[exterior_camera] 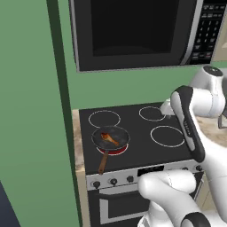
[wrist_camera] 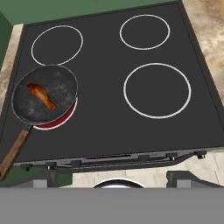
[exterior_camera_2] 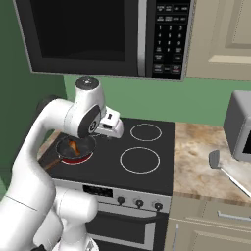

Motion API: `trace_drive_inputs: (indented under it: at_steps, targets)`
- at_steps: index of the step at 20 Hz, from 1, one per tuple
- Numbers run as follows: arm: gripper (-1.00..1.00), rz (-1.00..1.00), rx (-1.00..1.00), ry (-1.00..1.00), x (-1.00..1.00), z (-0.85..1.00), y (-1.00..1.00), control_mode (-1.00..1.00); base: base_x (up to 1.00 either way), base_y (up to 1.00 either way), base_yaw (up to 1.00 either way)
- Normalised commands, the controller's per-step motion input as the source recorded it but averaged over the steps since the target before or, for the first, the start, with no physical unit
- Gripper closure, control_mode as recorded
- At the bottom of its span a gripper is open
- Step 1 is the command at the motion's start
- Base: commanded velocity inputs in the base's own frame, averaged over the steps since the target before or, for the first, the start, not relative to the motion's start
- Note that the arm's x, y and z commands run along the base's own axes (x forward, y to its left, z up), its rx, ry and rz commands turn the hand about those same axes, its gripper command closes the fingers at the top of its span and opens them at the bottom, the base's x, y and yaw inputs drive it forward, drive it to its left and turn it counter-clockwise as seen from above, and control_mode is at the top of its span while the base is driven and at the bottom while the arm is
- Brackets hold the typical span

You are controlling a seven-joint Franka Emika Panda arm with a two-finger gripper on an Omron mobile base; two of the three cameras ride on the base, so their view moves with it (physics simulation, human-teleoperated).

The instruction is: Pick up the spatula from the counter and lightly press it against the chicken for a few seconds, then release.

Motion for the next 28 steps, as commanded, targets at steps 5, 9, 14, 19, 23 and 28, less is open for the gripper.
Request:
trace_drive_inputs:
  at_steps: [5, 9, 14, 19, 23, 28]
  targets:
    - [-1.0, 0.0, 0.0, 0.0, 0.0, 0.0, -0.72, -1.0, 0.0, 0.0, 0.0]
    - [-1.0, 0.0, -0.01, 0.0, 0.0, -0.02, -0.65, -1.0, 0.0, 0.0, 0.0]
    - [-1.0, 0.08, -0.03, -0.02, 0.0, -0.19, -0.51, -1.0, 0.0, 0.0, 0.0]
    - [-1.0, 0.23, -0.08, -0.08, 0.0, -0.2, -0.44, -1.0, 0.0, 0.0, 0.0]
    - [-1.0, 0.23, -0.1, -0.01, 0.0, -0.14, -0.5, -1.0, 0.0, 0.0, 0.0]
    - [-1.0, 0.2, -0.1, 0.0, 0.0, -0.04, -0.47, -1.0, 0.0, 0.0, 0.0]
